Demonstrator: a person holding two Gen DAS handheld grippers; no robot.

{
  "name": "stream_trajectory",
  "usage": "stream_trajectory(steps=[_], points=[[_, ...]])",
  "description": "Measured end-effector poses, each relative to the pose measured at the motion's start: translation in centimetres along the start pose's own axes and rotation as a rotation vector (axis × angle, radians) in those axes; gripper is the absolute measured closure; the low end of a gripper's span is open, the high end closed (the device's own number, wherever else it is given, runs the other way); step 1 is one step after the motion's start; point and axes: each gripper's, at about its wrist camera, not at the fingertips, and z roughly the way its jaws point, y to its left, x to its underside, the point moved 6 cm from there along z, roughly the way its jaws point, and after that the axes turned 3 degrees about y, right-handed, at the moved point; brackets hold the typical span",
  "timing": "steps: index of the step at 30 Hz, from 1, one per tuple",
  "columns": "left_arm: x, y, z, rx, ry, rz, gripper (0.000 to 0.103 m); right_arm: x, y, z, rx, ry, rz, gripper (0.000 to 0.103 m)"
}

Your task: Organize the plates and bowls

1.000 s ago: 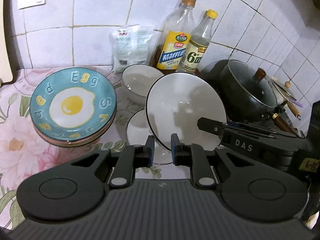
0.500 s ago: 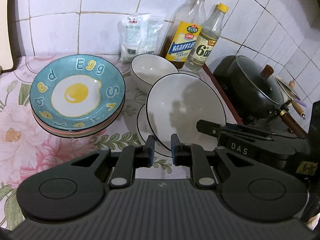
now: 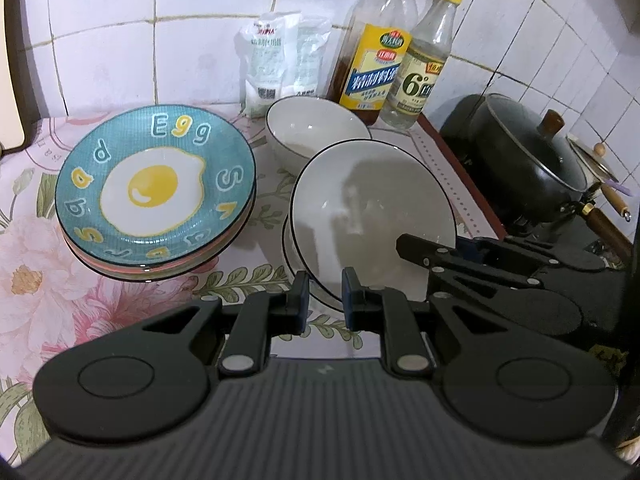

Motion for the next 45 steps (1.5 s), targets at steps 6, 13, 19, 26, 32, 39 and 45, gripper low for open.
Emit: stream_trajectory(steps=[6, 13, 19, 26, 32, 39, 45], points=[[-0.3, 0.0, 1.2, 0.002, 0.06, -0.014, 0.086, -0.1, -0.2, 0.4, 0.001, 0.0, -0.045, 0.078], [-0.2, 0.3, 2.4, -0.021, 0.087, 0.009, 0.085, 0.0, 0.0, 0.8, -0.017, -0.011, -0.111, 0.073], [-0.7, 0.0, 1.8, 0.006, 0.062, 0.031, 0.081, -0.1, -0.6, 0.1, -0.043, -0.04, -0.154, 0.071], [-3.3, 0.8, -1.3, -0.004, -0.035, 0.052, 0.068, -3.2, -2.6, -2.8, -0.227, -0.085, -0.077, 0.07], [-7.3, 1.2, -2.2, -0.005, -0.119, 0.078, 0.056, -7.0, -3.6, -3.0, -0.241, -0.103, -0.039, 0.066], [-11.6, 1.7, 1.4, -0.003, -0.152, 0.086, 0.056, -9.8, -5.6, 2.8, -0.231, 0.001, 0.064, 0.065], [-13.2, 2.9, 6.9, -0.065, -0.108, 0.091, 0.057, -10.3, -7.6, 8.0, -0.2, 0.103, 0.129, 0.065]])
